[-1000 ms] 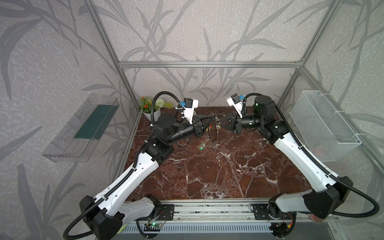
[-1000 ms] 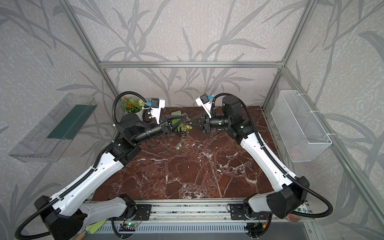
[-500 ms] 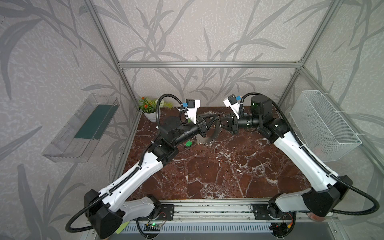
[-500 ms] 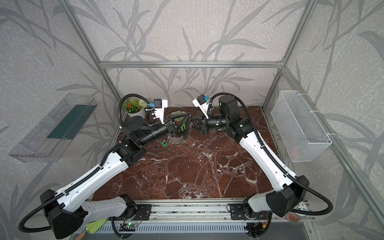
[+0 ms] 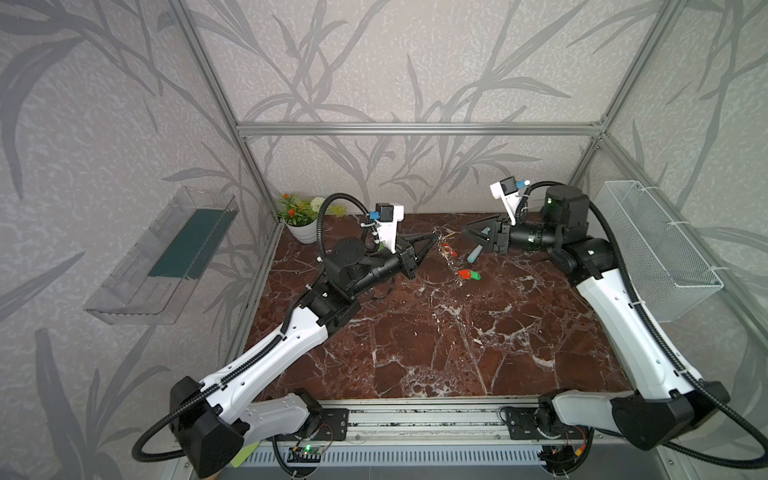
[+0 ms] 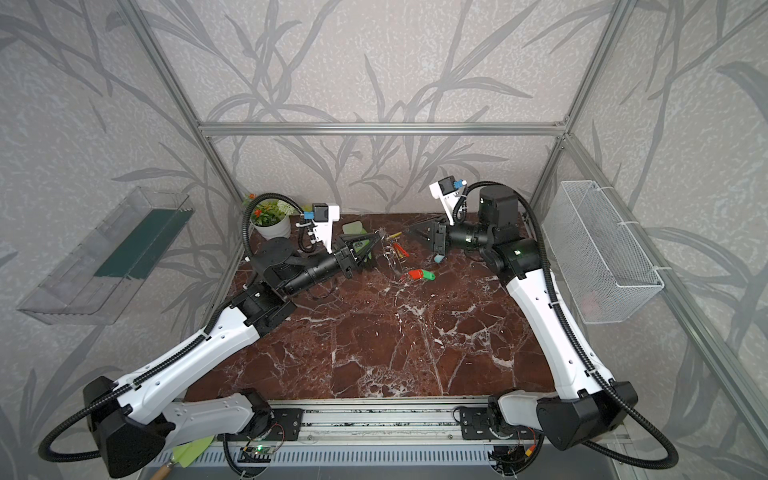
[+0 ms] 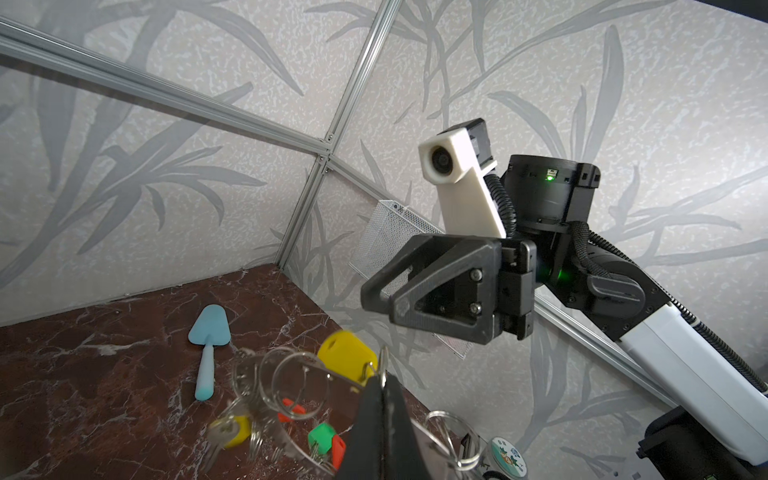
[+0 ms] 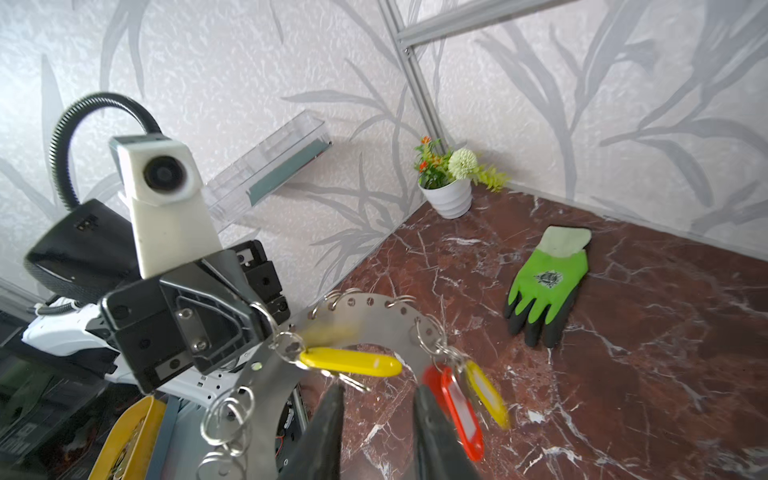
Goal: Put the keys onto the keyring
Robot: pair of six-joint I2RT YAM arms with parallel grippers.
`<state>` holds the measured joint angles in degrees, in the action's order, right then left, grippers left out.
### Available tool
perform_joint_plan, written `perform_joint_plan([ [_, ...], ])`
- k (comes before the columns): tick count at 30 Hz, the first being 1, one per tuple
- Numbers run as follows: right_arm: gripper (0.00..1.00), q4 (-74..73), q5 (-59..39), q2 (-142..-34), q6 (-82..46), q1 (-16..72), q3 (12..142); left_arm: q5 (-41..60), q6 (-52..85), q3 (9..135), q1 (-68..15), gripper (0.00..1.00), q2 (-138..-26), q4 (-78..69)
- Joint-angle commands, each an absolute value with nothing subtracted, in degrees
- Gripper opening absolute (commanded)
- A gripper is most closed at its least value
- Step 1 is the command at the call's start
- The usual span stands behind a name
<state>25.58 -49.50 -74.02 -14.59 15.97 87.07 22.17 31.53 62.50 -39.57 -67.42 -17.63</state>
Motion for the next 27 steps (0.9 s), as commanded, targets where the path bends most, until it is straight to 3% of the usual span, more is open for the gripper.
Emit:
perform_joint_plan([
  [1, 0.35, 22.60, -51.00, -72.06, -17.23, 15.73, 87.82, 23.42, 32.24, 62.66, -39.71, 0.00, -66.42, -21.98],
  [9, 0.39, 8.49, -58.77, -75.67, -24.56, 19.43, 86.52, 25.63, 33.85, 63.33, -39.68, 0.00, -67.47, -23.91],
  [27, 0.23, 6.37, -62.31, -76.66, -26.10, 22.41, 82.97, 25.36, 34.54, 63.94, -39.76, 0.00, -68.02, -24.70],
])
